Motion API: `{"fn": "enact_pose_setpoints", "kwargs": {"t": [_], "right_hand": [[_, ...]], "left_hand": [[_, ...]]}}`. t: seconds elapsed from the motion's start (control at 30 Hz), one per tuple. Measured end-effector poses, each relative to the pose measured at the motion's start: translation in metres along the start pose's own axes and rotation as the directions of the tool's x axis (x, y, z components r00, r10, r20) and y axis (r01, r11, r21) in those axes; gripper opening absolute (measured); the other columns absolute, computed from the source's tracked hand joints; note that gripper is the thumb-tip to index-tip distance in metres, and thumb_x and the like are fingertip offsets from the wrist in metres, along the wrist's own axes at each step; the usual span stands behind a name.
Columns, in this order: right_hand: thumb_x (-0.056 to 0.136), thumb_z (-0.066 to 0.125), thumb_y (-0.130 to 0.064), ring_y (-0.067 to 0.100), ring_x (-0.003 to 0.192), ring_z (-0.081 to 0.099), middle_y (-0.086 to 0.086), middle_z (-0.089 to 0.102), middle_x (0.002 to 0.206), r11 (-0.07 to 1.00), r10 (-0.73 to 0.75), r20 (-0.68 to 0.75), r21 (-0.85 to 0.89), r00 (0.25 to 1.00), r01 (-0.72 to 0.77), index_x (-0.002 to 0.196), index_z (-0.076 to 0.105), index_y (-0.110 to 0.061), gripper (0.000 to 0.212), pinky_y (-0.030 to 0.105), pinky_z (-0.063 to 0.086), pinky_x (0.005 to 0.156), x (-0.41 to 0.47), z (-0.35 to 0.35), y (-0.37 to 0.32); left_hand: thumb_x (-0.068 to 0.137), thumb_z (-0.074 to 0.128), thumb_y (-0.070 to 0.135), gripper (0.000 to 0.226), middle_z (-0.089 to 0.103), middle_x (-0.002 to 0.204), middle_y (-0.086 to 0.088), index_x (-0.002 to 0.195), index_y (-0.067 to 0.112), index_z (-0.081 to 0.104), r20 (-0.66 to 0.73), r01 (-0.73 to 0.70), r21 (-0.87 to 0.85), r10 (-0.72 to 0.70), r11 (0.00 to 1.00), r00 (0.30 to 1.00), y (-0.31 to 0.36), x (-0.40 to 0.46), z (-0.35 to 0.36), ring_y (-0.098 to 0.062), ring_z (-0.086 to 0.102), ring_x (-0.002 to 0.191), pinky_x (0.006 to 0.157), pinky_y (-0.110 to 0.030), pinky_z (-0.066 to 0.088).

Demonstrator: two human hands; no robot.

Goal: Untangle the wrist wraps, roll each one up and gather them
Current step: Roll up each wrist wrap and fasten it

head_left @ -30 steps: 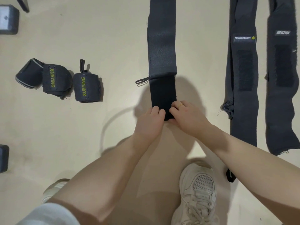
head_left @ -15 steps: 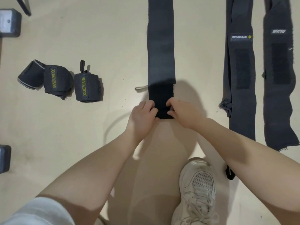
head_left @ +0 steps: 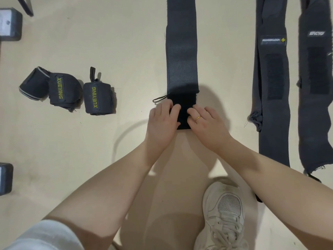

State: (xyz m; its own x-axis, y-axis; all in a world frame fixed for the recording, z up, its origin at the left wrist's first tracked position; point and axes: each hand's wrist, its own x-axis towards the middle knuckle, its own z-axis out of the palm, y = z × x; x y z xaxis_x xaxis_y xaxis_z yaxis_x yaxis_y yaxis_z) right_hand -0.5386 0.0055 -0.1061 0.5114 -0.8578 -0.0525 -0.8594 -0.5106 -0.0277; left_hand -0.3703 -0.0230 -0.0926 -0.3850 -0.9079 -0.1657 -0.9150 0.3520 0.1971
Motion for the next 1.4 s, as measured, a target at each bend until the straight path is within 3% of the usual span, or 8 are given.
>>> {"fn": "enact_pose_setpoints", "kwargs": {"t": [0.1,0.23,0.43,0.6,0.77,0.9,1.07,1.4], "right_hand": [[0.083,0.033,0.0,0.026,0.101,0.065,0.009,0.067,0.096,1.0,-0.004,-0.016,0.027,1.0,0.004,0.08,0.069,-0.006,0.036,0.033,0.036,0.086,0.005,-0.001,0.001],[0.078,0.033,-0.003,0.025,0.101,0.055,0.009,0.066,0.093,0.997,0.041,-0.026,0.059,0.999,-0.04,0.08,0.069,-0.005,0.036,0.033,0.034,0.085,0.007,-0.002,0.003],[0.076,0.053,-0.006,0.028,0.108,0.046,0.011,0.063,0.099,0.986,0.126,-0.008,0.115,0.992,-0.124,0.084,0.067,-0.006,0.016,0.037,0.03,0.087,-0.007,0.002,0.0],[0.102,0.033,-0.024,0.028,0.115,0.047,0.006,0.052,0.123,0.915,0.217,0.33,0.258,0.919,-0.309,0.128,0.051,-0.015,0.033,0.032,0.023,0.092,0.01,-0.009,0.005],[0.095,0.049,-0.014,0.03,0.093,0.054,0.007,0.062,0.099,0.848,0.431,0.251,0.215,0.866,-0.485,0.103,0.053,-0.011,0.01,0.034,0.029,0.072,0.024,-0.012,-0.003],[0.063,0.073,-0.005,0.026,0.067,0.056,0.007,0.062,0.083,0.936,0.325,0.116,0.1,0.939,-0.336,0.071,0.061,-0.01,0.016,0.03,0.027,0.064,0.026,-0.01,0.002],[0.078,0.043,-0.022,0.03,0.098,0.062,0.013,0.065,0.109,0.996,0.044,0.109,0.068,0.993,-0.051,0.083,0.062,-0.006,0.025,0.04,0.032,0.094,0.015,-0.004,0.018],[0.074,0.032,-0.007,0.03,0.08,0.066,0.014,0.066,0.097,0.964,0.086,0.14,0.24,0.987,-0.118,0.089,0.064,-0.003,0.036,0.034,0.047,0.073,0.018,-0.006,0.016]], "left_hand": [[0.048,0.089,0.033,0.094,0.049,0.134,-0.015,0.129,0.01,0.045,-0.012,-0.041,0.139,0.043,0.989,0.999,-0.002,0.007,-0.007,-0.03,0.047,0.123,0.102,-0.04,0.033],[0.084,0.067,0.031,0.076,0.033,0.151,-0.008,0.145,0.006,0.029,0.239,-0.174,0.133,0.139,0.976,0.961,-0.005,0.026,-0.018,-0.021,0.031,0.139,0.116,-0.035,0.016],[0.102,0.034,0.026,0.052,0.007,0.159,-0.005,0.149,0.009,0.02,0.393,-0.22,-0.059,0.226,0.974,0.892,-0.008,0.021,-0.015,-0.021,0.013,0.145,0.113,-0.025,0.007],[0.102,0.033,0.028,0.047,0.021,0.152,-0.004,0.144,0.008,0.031,0.352,-0.219,-0.101,0.24,0.971,0.905,-0.007,0.025,-0.019,-0.021,0.032,0.134,0.099,-0.023,0.025],[0.1,0.037,0.014,0.037,0.038,0.142,-0.003,0.135,0.007,0.047,0.328,-0.182,-0.154,0.224,0.971,0.918,-0.009,0.031,-0.018,-0.021,0.044,0.122,0.093,-0.029,0.037],[0.096,0.043,0.008,0.026,0.051,0.124,-0.007,0.119,0.005,0.055,0.303,-0.011,-0.219,0.078,0.976,0.95,0.0,0.037,-0.016,-0.027,0.053,0.103,0.083,-0.038,0.043],[0.095,0.044,0.007,0.023,0.054,0.118,-0.007,0.113,0.005,0.059,0.254,0.052,-0.274,0.02,0.96,0.967,0.0,0.039,-0.015,-0.025,0.054,0.1,0.08,-0.031,0.04],[0.092,0.053,0.029,0.035,0.049,0.129,-0.006,0.116,0.005,0.061,0.259,-0.05,-0.214,0.106,0.976,0.96,-0.002,0.028,-0.013,-0.027,0.057,0.099,0.088,-0.031,0.037]]}}
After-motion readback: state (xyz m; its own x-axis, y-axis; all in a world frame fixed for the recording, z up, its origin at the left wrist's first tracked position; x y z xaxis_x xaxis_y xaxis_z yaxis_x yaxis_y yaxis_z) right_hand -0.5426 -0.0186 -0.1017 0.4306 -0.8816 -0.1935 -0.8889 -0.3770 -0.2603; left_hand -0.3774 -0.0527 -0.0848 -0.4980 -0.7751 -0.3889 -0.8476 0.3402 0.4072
